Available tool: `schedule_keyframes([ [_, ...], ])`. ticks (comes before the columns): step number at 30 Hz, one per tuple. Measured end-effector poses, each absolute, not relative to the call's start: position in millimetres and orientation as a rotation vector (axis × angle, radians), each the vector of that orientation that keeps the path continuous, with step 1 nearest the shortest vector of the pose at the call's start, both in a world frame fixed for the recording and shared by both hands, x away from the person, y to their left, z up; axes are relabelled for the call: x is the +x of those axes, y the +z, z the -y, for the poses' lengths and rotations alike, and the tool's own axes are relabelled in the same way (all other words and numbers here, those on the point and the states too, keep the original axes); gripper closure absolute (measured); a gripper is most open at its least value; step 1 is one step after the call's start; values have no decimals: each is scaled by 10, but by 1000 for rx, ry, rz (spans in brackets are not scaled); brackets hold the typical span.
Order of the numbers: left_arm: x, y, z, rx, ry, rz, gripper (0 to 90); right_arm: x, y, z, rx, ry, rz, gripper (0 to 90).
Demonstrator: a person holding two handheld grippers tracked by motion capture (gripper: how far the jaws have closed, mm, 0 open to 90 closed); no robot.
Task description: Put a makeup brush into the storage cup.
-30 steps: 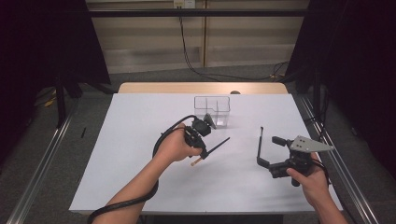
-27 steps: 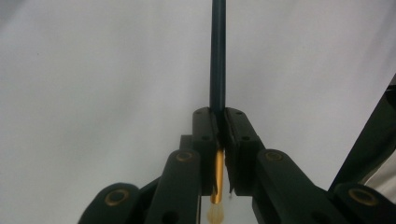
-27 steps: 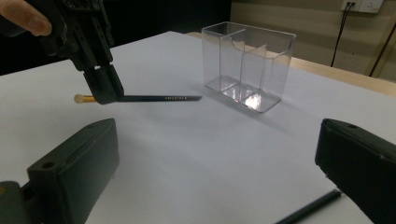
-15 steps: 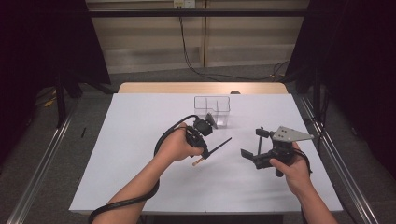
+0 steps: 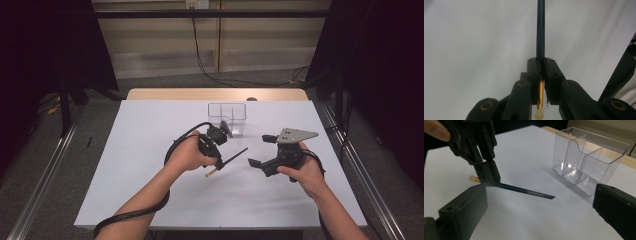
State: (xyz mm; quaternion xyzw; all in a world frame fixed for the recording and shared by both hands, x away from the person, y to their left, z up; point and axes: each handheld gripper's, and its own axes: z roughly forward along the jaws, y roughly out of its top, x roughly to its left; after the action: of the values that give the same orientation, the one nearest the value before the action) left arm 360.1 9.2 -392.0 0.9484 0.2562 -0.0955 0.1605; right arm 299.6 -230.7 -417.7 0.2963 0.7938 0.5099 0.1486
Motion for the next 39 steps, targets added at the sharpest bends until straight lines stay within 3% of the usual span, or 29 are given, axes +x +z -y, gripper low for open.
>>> schedule_keyframes([
  [12, 3599, -3910, -48, 2719, -291, -707, 837, 3131, -4109, 2182, 741, 1153, -2557, 28],
  [22, 3556, -3875, -10, 2724, -312, -661, 837, 3211, -4008, 2005, 523, 950, -2728, 275],
  [27, 3546, -3866, -4, 2721, -335, -641, 837, 3264, -3993, 1908, 436, 872, -2759, 329],
  [30, 3549, -3854, -12, 2721, -346, -628, 837, 3270, -3989, 1866, 372, 844, -2765, 421],
  [39, 3539, -3820, -16, 2716, -364, -597, 837, 3243, -4039, 1760, 265, 806, -2800, 579],
])
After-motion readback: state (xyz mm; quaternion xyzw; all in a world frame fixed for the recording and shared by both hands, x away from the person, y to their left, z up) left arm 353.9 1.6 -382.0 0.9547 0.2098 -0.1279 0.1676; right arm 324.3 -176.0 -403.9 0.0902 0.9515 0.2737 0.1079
